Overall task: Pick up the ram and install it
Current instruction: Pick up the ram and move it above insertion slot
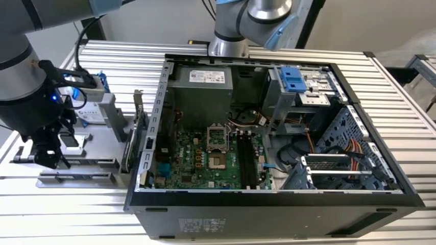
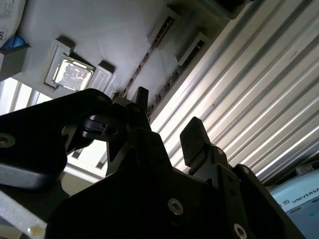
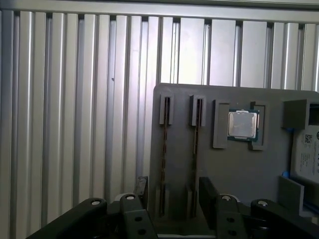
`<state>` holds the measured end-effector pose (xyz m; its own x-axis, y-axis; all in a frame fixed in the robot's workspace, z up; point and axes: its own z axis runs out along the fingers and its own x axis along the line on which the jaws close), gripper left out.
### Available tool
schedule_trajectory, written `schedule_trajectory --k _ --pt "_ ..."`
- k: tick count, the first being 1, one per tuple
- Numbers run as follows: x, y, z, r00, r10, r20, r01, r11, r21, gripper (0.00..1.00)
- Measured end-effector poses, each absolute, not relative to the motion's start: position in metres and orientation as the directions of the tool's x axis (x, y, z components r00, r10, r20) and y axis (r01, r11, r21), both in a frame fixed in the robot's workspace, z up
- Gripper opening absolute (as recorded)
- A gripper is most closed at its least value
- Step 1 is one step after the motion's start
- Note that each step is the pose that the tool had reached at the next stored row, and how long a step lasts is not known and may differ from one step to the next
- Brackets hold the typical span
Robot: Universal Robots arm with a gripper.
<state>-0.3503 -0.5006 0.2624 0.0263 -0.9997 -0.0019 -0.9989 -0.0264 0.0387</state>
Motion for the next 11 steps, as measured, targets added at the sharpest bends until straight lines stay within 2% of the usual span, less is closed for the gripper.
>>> schedule_trajectory --k 11 --pt "-0.3502 -0.5006 0.2595 0.026 -1.000 -0.002 -0.999 -0.026 0.039 1.00"
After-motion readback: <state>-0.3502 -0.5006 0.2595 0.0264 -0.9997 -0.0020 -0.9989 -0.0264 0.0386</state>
